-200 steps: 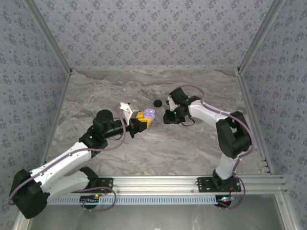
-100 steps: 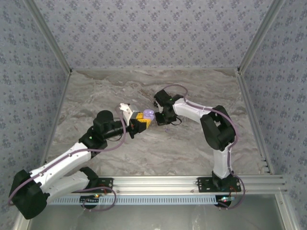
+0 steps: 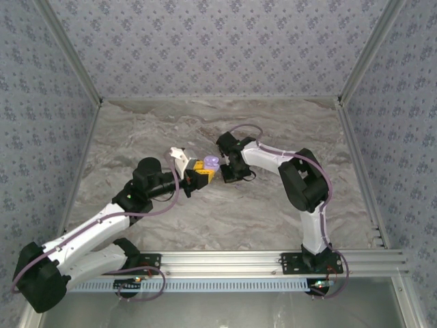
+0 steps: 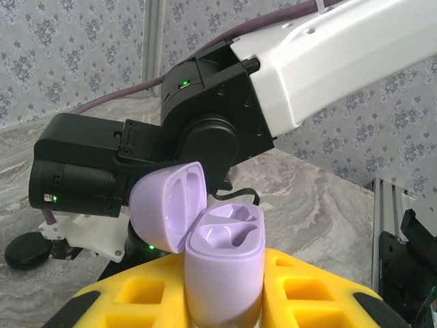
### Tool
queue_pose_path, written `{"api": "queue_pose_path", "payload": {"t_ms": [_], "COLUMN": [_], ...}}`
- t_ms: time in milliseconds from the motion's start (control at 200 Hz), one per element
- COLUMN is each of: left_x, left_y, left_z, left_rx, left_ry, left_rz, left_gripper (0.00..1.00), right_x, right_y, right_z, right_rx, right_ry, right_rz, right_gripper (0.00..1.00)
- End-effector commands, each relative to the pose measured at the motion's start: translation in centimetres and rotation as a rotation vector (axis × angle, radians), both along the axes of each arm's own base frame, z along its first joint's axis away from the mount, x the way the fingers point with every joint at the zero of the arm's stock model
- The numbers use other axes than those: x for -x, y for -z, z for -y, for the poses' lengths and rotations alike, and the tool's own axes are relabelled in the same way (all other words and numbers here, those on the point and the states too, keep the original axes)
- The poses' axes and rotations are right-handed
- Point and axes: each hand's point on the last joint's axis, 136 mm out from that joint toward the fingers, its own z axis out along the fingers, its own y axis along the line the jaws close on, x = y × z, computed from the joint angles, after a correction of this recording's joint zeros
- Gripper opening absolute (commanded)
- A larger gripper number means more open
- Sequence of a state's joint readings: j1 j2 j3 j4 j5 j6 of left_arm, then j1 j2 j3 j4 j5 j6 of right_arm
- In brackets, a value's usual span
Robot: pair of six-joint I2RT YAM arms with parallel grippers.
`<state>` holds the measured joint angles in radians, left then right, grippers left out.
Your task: Insert the wireless bluetooth earbuds into the charging case
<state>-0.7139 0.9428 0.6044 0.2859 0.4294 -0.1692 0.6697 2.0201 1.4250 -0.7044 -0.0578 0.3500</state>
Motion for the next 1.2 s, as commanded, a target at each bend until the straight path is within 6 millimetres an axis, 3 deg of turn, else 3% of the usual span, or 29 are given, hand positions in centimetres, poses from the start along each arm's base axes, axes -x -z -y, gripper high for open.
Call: {"api": "queue_pose_path", "payload": {"t_ms": [0,600,1199], "left_x": [0.3,0.4,0.2], "left_y": [-0.4,-0.6,-0.6], "left_z": [-0.1,-0.1,0.1], "left_rx": [0.015,0.022,0.022], "left_ry": [0.002,0.004,0.006], "left_rz": [0.003,-0.003,-0.007], "left_gripper": [0.24,0.24,0.24], "right_x": [0.7,3.9,4.2], "right_y": [0.5,0.0,-1.4], "right_z": [0.1,0.9,3.0], "right_rx": [0.045,0.145,0.226], "right_ry": [-0.014,-0.126,-0.131], "right_rz": [-0.025,-0.073,-0.049], "right_gripper": [0.02,0.03,0.08]}}
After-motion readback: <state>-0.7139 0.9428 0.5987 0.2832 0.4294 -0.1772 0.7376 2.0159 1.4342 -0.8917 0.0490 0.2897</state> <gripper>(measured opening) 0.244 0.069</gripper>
